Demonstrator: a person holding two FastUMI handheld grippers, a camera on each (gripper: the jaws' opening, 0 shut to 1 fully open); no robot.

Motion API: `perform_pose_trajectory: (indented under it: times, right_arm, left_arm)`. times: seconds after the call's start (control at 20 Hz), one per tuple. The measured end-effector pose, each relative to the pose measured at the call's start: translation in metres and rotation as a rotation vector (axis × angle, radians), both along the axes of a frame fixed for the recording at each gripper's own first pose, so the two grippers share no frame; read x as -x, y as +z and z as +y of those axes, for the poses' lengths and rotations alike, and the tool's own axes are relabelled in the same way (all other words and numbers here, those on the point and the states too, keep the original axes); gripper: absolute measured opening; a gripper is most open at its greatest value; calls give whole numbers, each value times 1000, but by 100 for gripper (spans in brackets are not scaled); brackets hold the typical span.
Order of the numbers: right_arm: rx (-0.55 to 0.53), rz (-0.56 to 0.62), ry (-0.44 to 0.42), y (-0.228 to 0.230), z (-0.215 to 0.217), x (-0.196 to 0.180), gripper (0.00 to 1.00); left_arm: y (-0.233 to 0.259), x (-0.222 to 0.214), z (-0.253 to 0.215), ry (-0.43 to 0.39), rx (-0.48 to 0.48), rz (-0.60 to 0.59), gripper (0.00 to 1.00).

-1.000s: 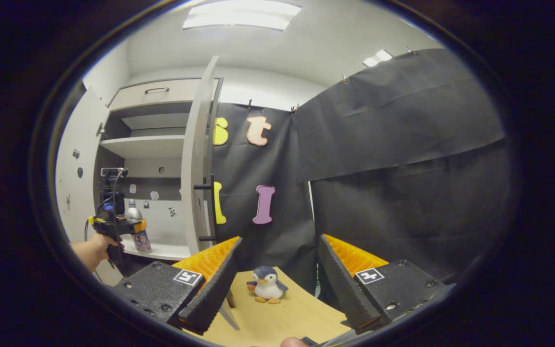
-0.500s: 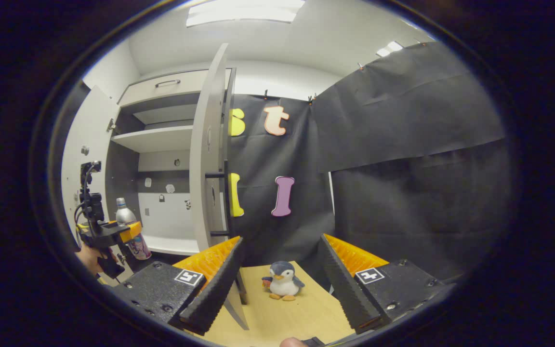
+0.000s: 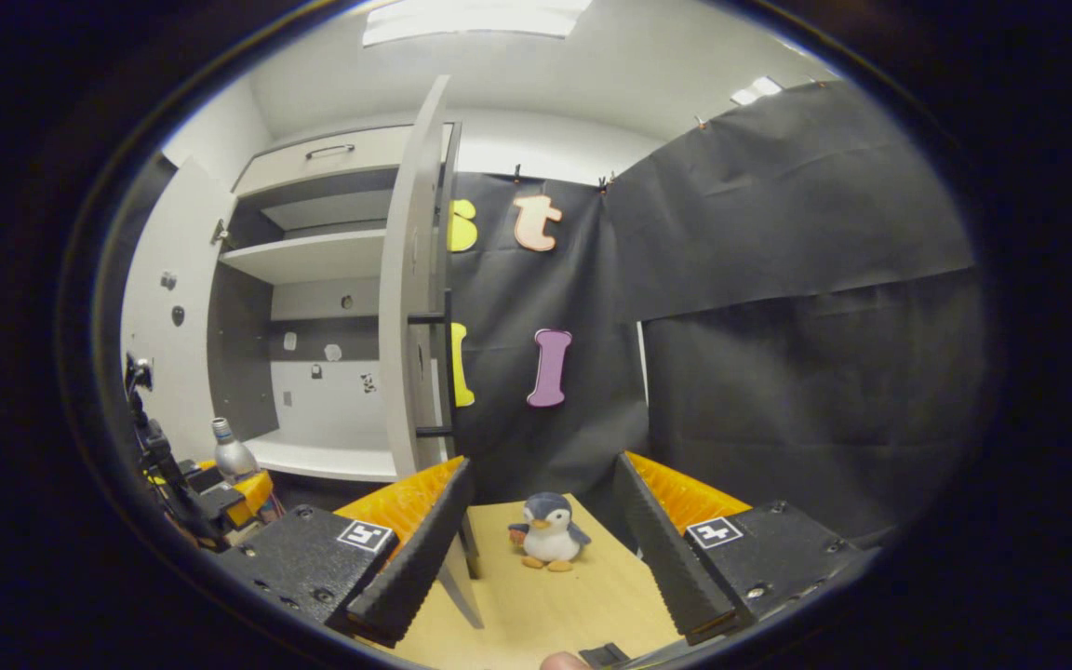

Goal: Grasp the bottle in the cabinet with the left hand and place it on the coaster, then close the right door with the right hand and the left door with the left hand.

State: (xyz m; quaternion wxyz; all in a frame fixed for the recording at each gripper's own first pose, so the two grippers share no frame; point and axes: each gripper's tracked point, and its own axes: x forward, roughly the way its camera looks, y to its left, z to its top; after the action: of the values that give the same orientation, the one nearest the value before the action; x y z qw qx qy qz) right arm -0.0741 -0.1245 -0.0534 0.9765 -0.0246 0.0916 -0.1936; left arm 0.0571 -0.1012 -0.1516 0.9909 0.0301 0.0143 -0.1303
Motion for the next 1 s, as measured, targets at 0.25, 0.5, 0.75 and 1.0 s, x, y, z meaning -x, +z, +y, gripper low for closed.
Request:
perform_pose_trajectory:
  times: [0.25,0.5,0.75,1.0]
  right_arm:
    - [-19,13,-10,-6,0,0,98]
    - [-45,35,-20,-16,1,0,98]
    - [-62,50,-22,-23,6,-4,100]
    - [-50,64,-10,-25,11,-10,100]
  left_arm:
    - [-20,29,-6,-17,9,4,76]
    - [-56,56,-12,-40,34,71,80]
    - [-103,78,-13,-59,-22,152,77]
    - [-146,93,-10,-55,-46,218,80]
